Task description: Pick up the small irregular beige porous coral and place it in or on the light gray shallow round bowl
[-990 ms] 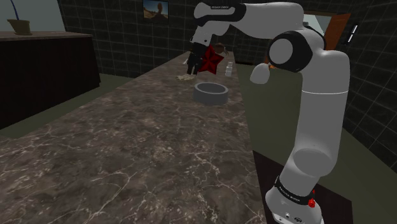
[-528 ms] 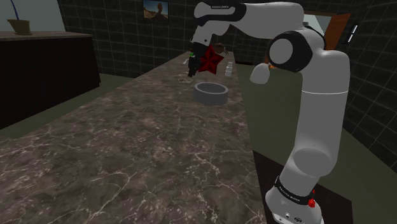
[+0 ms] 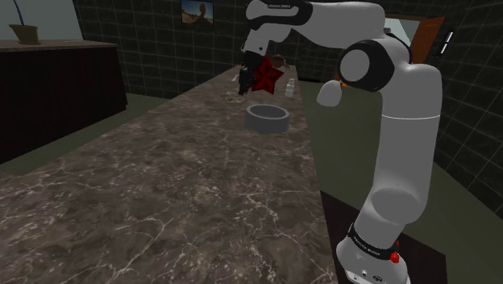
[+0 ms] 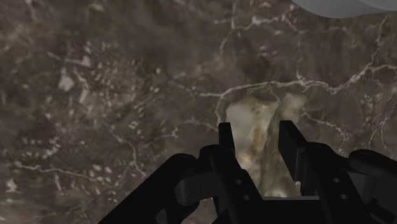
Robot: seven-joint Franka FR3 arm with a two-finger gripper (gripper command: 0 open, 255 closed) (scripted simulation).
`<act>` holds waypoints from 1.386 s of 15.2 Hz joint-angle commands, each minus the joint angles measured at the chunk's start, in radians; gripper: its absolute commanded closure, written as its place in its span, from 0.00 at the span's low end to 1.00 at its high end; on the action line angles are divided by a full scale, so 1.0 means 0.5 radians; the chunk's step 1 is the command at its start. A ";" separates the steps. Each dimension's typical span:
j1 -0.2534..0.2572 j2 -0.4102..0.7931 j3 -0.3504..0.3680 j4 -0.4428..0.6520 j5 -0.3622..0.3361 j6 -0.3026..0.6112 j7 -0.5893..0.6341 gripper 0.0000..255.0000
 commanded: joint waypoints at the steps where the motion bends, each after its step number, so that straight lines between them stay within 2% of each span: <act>1: -0.008 0.013 -0.001 0.069 0.004 -0.055 0.013 1.00; 13: -0.093 0.202 0.004 0.680 0.072 -0.467 0.121 1.00; 17: -0.154 0.336 0.016 1.008 0.123 -0.654 0.178 1.00; 20: -0.225 0.492 0.041 1.349 0.180 -0.826 0.241 1.00; 21: -0.148 0.271 0.009 0.994 0.119 -0.702 0.190 1.00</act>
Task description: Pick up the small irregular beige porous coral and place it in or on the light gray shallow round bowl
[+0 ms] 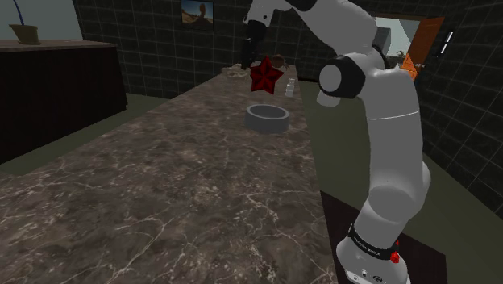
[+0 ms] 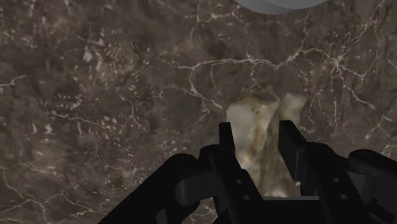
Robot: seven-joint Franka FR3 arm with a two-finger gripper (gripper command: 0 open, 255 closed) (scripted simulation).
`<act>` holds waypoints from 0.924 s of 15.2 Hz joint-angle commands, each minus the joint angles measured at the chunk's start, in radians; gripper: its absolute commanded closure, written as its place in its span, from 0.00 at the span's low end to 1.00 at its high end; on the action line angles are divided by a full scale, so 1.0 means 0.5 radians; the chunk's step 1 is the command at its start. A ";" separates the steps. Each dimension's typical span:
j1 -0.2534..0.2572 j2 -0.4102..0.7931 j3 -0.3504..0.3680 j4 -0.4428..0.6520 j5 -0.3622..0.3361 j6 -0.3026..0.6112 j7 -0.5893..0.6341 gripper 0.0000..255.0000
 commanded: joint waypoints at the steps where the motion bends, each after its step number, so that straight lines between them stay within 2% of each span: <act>1: 0.087 -0.256 -0.036 -0.372 -0.066 0.113 -0.040 1.00; 4: 0.178 -0.614 -0.047 -0.853 -0.171 0.245 -0.059 1.00; 7: 0.223 -0.908 -0.032 -1.198 -0.254 0.313 -0.045 1.00; 11: 0.245 -1.253 0.003 -1.552 -0.338 0.346 -0.008 1.00; 14: 0.244 -1.457 0.029 -1.736 -0.378 0.339 0.021 1.00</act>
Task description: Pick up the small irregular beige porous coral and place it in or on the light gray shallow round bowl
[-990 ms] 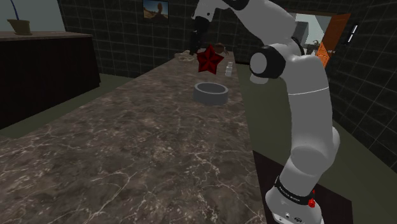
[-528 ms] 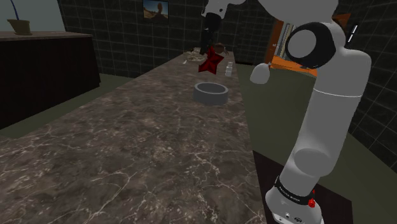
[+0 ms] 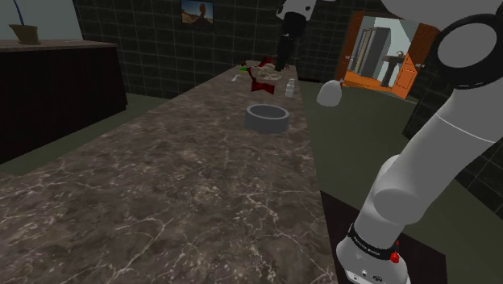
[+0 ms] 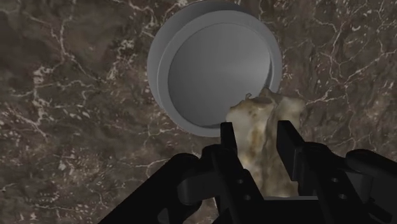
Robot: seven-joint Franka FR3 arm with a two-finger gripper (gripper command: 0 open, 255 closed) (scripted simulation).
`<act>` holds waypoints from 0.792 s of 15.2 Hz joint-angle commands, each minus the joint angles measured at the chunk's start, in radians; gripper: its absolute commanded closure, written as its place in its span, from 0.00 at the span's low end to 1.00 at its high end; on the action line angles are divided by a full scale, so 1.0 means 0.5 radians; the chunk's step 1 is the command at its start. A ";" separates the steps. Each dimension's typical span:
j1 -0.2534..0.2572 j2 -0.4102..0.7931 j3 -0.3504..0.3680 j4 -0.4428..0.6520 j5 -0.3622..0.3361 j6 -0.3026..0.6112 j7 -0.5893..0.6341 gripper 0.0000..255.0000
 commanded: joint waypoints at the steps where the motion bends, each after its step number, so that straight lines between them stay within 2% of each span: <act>1: 0.000 -0.073 0.013 -0.090 -0.015 0.021 0.007 1.00; 12: -0.011 -0.190 0.034 -0.510 -0.044 0.320 -0.054 1.00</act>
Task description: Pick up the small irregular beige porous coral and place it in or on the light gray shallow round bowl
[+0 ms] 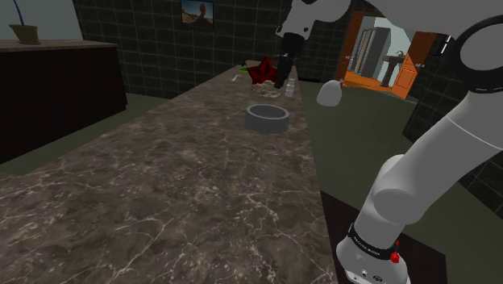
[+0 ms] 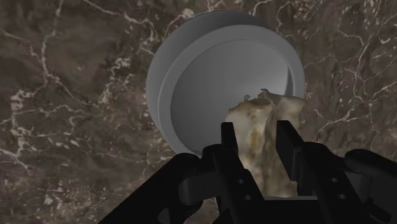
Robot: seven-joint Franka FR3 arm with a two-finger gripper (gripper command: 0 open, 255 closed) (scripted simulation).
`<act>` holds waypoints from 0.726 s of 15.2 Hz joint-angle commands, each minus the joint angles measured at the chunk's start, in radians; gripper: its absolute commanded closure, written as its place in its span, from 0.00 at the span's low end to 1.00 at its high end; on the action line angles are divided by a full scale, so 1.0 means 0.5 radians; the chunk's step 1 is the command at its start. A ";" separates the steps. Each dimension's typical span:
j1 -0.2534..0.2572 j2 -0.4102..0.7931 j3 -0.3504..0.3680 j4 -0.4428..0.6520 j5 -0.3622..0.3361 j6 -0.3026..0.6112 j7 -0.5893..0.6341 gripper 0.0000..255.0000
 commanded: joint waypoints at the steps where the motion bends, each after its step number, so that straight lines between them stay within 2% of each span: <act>1: -0.003 -0.022 0.002 -0.074 -0.004 0.052 -0.013 1.00; 6: -0.008 -0.054 0.007 -0.241 -0.010 0.185 -0.043 1.00; 11: -0.008 -0.054 0.007 -0.241 -0.010 0.185 -0.043 1.00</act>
